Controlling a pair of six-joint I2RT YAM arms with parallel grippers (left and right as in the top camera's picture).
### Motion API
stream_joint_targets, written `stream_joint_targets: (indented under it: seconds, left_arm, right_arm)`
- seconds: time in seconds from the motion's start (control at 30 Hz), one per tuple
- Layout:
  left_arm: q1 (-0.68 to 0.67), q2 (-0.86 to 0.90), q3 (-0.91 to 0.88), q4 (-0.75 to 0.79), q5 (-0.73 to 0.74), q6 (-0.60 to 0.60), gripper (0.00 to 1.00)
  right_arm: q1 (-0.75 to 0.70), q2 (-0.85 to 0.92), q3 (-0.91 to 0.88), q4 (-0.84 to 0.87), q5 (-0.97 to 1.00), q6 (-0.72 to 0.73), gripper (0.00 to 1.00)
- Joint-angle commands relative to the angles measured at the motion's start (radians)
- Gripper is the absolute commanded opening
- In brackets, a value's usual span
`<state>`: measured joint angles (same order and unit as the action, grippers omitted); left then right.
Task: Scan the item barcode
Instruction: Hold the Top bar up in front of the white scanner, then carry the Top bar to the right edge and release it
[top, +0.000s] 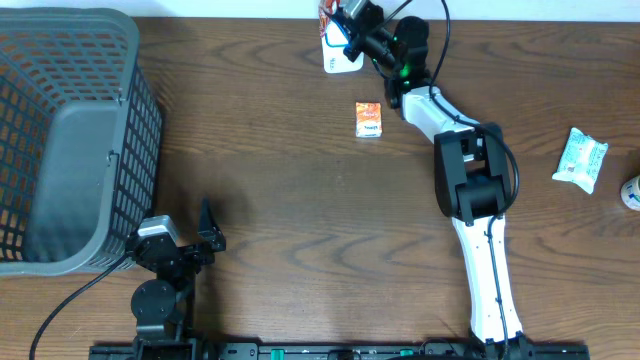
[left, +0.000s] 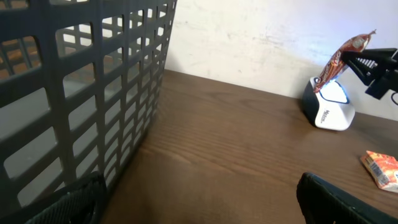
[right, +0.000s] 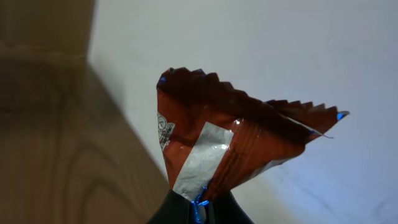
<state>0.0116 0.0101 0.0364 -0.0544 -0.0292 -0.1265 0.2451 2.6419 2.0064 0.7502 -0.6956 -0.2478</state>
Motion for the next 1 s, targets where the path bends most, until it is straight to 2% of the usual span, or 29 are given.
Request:
stream_joint_targets:
  seconds: [0.0, 0.23, 0.6, 0.77, 0.97]
  left_arm:
    - [-0.002, -0.006, -0.032, -0.015, -0.005, 0.013, 0.98]
    - [-0.002, -0.006, -0.032, -0.015, -0.005, 0.013, 0.98]
    - [-0.002, -0.006, -0.032, -0.015, -0.005, 0.013, 0.98]
    - [-0.002, -0.006, -0.032, -0.015, -0.005, 0.013, 0.98]
    - [-0.002, -0.006, -0.032, -0.015, -0.005, 0.013, 0.98]
  right_arm:
    - [-0.039, 0.012, 0.013, -0.033, -0.138, -0.019, 0.01]
    - [-0.090, 0.012, 0.013, -0.027, -0.381, 0.003, 0.01]
    - [-0.161, -0.018, 0.013, 0.027, -0.589, 0.366, 0.01]
    - [-0.176, -0.070, 0.013, 0.039, -0.594, 0.571, 0.02]
    - [-0.174, -0.128, 0.013, 0.043, -0.575, 0.604, 0.01]
